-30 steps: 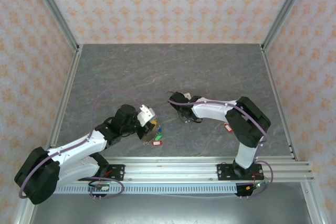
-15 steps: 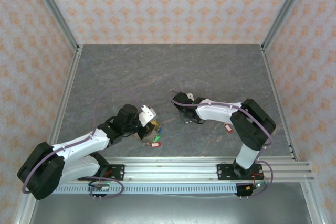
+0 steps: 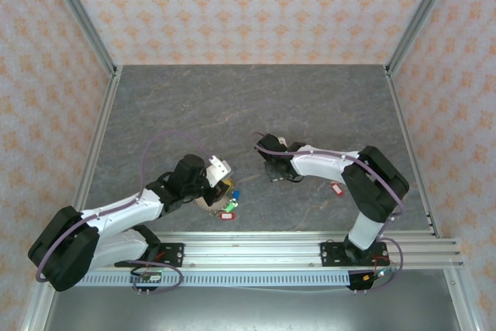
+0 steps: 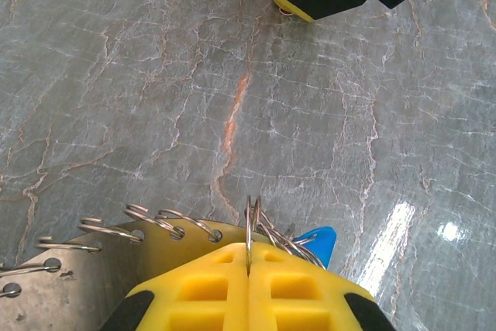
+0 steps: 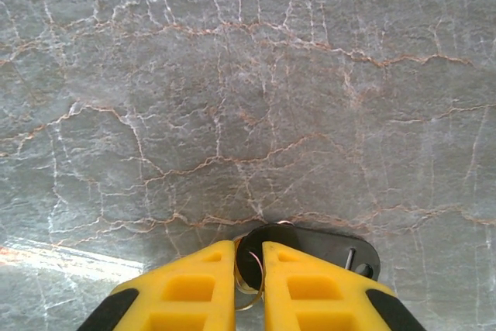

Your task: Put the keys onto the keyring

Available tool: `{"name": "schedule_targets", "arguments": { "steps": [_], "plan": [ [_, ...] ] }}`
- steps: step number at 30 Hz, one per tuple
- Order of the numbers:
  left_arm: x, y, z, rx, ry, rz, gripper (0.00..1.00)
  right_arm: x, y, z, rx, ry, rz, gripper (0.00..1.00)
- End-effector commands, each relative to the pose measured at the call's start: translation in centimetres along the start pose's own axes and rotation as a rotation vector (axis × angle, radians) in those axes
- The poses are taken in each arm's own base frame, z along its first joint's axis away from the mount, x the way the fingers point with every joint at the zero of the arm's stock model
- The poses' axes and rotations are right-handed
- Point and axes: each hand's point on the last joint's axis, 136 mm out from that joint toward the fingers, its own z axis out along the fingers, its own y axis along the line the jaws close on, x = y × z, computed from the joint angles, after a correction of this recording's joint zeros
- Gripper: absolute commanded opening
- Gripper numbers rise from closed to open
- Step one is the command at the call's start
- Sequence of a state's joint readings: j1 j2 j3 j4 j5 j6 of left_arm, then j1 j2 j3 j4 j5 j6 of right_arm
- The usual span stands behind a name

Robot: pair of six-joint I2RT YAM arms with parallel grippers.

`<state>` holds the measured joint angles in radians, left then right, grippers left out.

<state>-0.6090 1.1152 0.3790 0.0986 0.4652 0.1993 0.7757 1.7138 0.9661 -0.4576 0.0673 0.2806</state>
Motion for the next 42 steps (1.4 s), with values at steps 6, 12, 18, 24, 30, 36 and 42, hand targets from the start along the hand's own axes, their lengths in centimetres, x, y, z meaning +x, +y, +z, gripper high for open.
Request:
{"name": "schedule_targets", "arguments": {
  "steps": [6,12,18,24,30,36,42],
  "plan": [
    [-2.0,0.3,0.0,-0.017,-0.044,0.011,0.0,1.4,0.0,0.6,-0.013,0.065,0.005,0.18],
    [-1.9,0.4,0.2,-0.016,-0.028,0.007,0.0,1.9,-0.1,1.1,0.004,0.087,-0.005,0.21],
    [-1.8,0.5,0.6,-0.013,-0.014,0.004,0.0,2.2,-0.3,1.3,0.005,0.089,-0.003,0.18],
    [-1.8,0.5,0.8,-0.011,-0.006,0.005,0.0,2.2,-0.4,1.1,0.008,0.08,-0.008,0.15],
    [-1.4,0.6,1.2,-0.007,0.006,-0.005,0.0,2.2,-0.4,1.2,0.004,0.083,-0.006,0.15],
    [-1.3,0.6,1.3,-0.008,0.01,-0.007,0.0,2.5,-0.3,1.4,0.003,0.097,-0.006,0.15],
    [-1.1,0.6,1.5,-0.008,0.016,-0.011,0.0,2.7,-0.2,1.7,0.002,0.109,-0.004,0.15]
  ]
}}
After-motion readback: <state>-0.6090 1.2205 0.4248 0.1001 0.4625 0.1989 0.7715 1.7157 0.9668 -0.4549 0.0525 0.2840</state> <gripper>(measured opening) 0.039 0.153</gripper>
